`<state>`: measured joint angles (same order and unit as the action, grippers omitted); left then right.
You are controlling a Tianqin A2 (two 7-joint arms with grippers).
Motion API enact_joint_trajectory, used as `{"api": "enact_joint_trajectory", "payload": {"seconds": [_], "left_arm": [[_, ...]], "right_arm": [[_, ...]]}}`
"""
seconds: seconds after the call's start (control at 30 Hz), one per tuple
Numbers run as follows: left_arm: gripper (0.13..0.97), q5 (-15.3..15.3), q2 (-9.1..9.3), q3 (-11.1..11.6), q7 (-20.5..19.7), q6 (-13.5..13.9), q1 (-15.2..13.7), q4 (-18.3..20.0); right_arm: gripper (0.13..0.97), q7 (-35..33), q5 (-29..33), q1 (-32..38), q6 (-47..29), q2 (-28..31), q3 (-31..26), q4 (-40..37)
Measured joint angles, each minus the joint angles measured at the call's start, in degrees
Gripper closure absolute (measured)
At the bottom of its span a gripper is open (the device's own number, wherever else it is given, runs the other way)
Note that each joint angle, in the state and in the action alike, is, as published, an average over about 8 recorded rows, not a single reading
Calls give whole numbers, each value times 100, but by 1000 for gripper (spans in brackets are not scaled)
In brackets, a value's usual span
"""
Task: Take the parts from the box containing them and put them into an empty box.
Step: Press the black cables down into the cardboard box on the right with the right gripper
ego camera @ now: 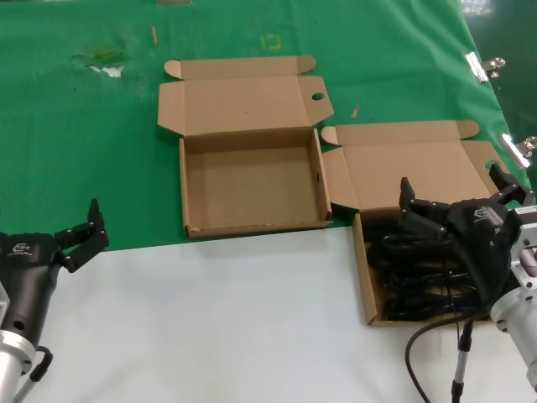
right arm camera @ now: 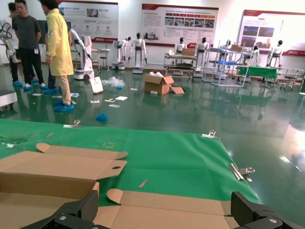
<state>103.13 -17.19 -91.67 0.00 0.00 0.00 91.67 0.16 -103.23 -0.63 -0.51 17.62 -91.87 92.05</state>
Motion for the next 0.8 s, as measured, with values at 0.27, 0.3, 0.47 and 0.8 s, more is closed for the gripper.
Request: {"api": "enact_joint_trajectory", "payload": {"seconds": [0.27, 0.3, 0.47, 0.8], "left_arm": [[132, 0, 0, 0, 0, 0, 0, 0], [132, 0, 0, 0, 0, 0, 0, 0], [132, 0, 0, 0, 0, 0, 0, 0], [132, 0, 0, 0, 0, 0, 0, 0]], "right_arm": [[129, 0, 0, 0, 0, 0, 0, 0], [129, 0, 0, 0, 0, 0, 0, 0], [129, 0, 0, 0, 0, 0, 0, 0], [129, 0, 0, 0, 0, 0, 0, 0]]}}
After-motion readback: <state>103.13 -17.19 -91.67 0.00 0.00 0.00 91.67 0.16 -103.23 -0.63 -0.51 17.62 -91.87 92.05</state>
